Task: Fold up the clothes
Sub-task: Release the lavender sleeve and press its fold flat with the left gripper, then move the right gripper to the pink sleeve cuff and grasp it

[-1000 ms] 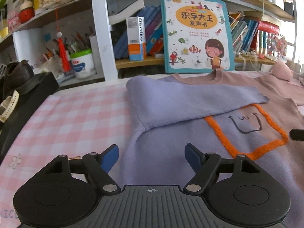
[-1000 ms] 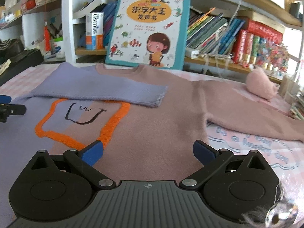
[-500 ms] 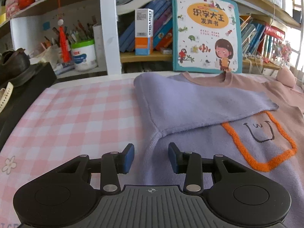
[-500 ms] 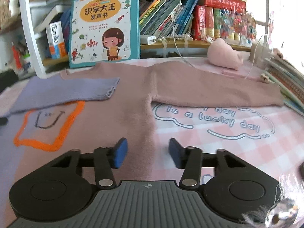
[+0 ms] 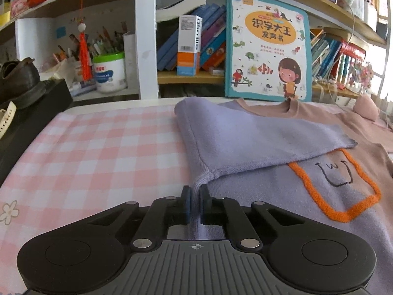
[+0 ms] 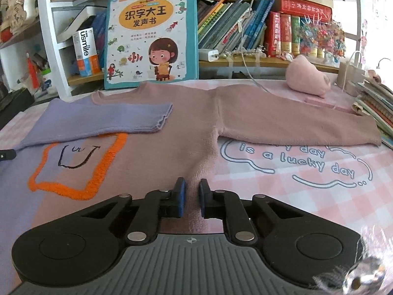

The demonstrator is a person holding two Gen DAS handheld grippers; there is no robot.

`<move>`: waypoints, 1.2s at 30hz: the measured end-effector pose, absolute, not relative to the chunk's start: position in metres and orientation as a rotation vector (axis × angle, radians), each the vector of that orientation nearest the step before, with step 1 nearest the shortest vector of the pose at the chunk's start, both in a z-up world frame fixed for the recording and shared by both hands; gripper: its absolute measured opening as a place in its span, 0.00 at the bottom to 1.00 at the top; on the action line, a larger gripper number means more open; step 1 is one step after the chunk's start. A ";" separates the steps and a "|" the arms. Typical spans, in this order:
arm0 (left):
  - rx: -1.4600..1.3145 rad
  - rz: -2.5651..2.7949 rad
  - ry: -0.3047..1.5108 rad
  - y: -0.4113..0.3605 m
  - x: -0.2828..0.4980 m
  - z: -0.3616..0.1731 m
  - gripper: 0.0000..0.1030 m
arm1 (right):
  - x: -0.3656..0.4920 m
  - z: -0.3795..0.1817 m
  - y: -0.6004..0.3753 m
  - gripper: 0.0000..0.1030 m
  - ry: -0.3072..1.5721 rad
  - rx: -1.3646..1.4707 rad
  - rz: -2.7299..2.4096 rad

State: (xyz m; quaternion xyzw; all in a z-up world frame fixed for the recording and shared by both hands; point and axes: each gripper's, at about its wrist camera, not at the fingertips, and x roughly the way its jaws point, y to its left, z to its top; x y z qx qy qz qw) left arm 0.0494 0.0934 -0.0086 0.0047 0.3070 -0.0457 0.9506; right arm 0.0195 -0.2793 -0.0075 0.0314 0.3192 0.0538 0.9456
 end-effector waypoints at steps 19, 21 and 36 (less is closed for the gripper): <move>-0.012 0.006 0.627 0.123 0.049 -0.008 0.13 | 0.030 -0.009 -0.250 0.11 0.636 0.049 0.182; -0.002 0.017 0.620 0.122 0.046 -0.006 0.13 | 0.029 -0.009 -0.252 0.11 0.635 0.055 0.181; 0.032 -0.069 0.447 0.079 -0.001 0.033 0.82 | 0.012 -0.001 -0.266 0.55 0.588 0.047 0.112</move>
